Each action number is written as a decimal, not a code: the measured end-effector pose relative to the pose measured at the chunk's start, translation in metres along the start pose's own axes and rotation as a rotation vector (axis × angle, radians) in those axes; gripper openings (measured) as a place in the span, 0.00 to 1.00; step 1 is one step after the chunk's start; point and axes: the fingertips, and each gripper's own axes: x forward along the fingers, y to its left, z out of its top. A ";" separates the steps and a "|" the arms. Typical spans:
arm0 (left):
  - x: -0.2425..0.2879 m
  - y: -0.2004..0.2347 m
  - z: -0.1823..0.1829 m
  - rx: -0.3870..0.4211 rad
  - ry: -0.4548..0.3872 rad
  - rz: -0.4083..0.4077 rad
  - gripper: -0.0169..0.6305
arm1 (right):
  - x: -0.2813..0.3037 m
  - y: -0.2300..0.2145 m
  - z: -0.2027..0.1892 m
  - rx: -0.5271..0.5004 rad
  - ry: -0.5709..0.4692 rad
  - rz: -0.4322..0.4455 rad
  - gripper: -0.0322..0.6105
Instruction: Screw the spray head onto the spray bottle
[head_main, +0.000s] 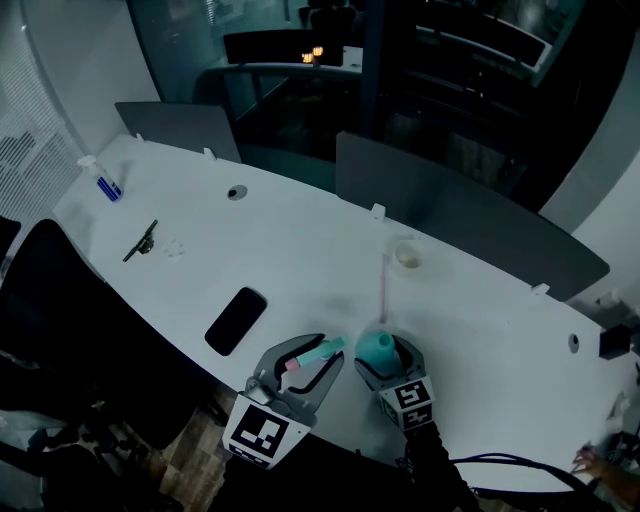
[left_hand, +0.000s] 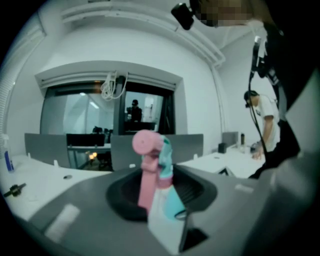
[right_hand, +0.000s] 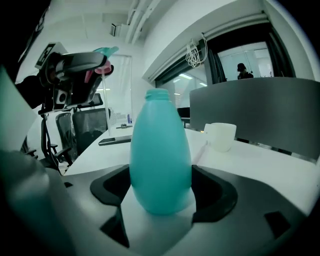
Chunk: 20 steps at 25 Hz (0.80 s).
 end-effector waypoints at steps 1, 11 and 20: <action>0.000 -0.001 0.001 -0.009 -0.007 -0.005 0.24 | 0.000 0.001 0.000 -0.011 0.005 -0.001 0.64; 0.009 -0.030 0.089 -0.143 -0.216 -0.264 0.24 | -0.015 0.005 -0.010 -0.009 0.029 -0.020 0.63; 0.037 -0.047 0.075 -0.153 -0.189 -0.312 0.24 | -0.018 0.002 -0.012 -0.003 0.025 -0.029 0.63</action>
